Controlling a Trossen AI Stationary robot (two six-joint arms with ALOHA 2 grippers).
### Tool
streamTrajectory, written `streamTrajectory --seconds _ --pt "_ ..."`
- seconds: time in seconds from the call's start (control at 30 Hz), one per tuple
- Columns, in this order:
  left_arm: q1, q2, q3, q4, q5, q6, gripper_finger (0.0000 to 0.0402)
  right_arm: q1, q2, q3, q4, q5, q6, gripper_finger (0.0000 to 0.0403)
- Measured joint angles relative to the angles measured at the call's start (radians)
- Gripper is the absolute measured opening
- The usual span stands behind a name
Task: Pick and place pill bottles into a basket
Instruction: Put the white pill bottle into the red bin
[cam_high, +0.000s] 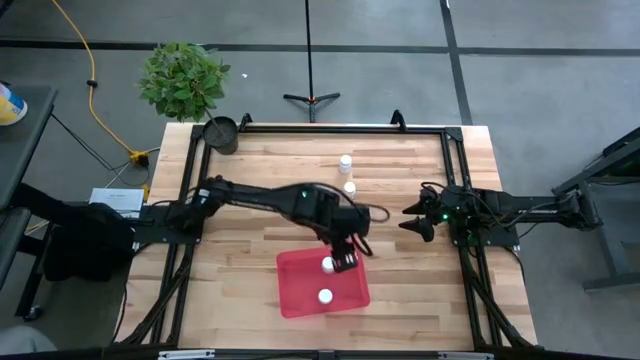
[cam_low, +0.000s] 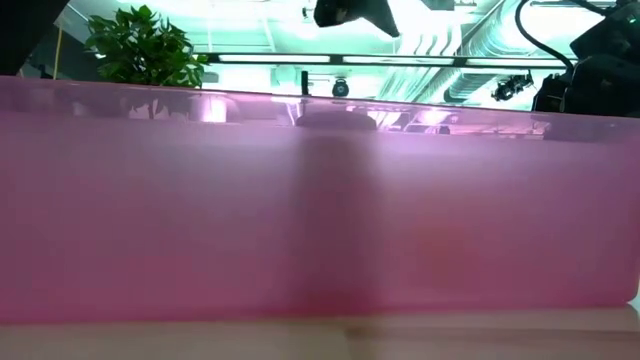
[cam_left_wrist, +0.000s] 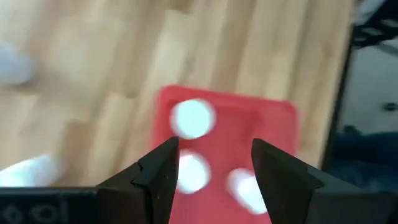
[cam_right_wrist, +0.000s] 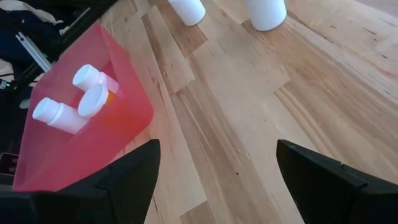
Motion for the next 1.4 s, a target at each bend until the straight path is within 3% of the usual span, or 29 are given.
streamTrajectory --seconds 0.43,0.93,1.2,1.4 --pt "0.135 -0.062 0.0 -0.325 -0.188 0.165 0.0234 0.0 0.015 0.0 0.002 0.0 0.003 0.0312" --pt "0.284 -0.05 -0.018 -0.261 -0.186 0.169 0.0234 0.0 0.025 0.0 0.002 0.002 0.003 0.0312" --pt "0.334 -0.047 -0.019 -0.077 -0.135 0.302 0.0234 0.0 0.025 0.0 0.002 0.003 0.003 0.0312" --pt "0.414 -0.026 -0.02 -0.087 -0.125 0.351 0.0234 0.0 0.025 0.0 0.002 0.004 0.003 0.0312"
